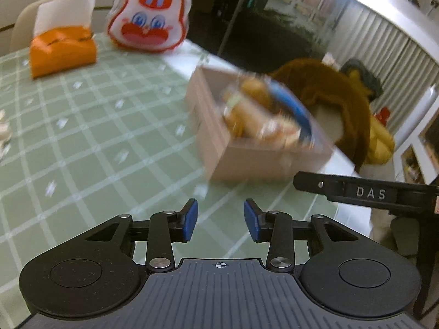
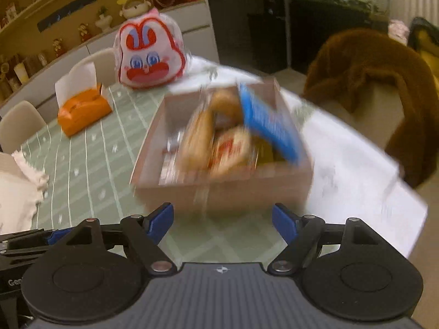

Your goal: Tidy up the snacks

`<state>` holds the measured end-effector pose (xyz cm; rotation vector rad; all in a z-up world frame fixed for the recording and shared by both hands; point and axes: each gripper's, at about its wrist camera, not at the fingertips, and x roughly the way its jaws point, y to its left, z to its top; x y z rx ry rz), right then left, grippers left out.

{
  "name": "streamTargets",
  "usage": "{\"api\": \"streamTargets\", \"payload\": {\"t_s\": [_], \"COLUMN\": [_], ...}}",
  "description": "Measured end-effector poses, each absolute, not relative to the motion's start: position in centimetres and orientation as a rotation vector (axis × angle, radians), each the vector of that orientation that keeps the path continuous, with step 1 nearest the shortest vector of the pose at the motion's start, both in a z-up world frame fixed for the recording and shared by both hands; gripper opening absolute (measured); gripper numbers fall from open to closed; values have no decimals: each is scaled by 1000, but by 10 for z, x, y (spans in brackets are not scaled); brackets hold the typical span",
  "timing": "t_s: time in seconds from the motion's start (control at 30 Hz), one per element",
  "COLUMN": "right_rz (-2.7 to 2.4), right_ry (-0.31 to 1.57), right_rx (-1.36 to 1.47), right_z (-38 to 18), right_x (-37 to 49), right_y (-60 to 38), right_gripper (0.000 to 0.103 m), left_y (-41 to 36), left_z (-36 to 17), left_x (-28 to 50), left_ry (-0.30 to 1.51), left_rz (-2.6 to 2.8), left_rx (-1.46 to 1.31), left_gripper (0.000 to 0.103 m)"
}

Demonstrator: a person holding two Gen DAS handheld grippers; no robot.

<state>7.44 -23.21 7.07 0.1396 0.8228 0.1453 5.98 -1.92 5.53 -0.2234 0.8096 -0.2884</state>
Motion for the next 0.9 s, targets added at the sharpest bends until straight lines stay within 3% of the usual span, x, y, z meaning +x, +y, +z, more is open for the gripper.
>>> {"api": "streamTargets", "payload": {"t_s": [0.37, 0.43, 0.57, 0.9], "right_rz": [37, 10, -44, -52], "right_ry": [860, 847, 803, 673], "right_rx": [20, 3, 37, 42], "right_z": [16, 12, 4, -6], "right_x": [26, 27, 26, 17], "right_y": [-180, -183, -192, -201], "right_gripper": [81, 93, 103, 103], "left_y": [-4, -12, -29, -35], "left_z": [14, 11, 3, -1], "left_x": [33, 36, 38, 37], "left_ry": [762, 734, 679, 635], "left_rz": [-195, -205, -200, -181], "left_rx": [-66, -21, 69, 73], "left_gripper": [43, 46, 51, 52]}}
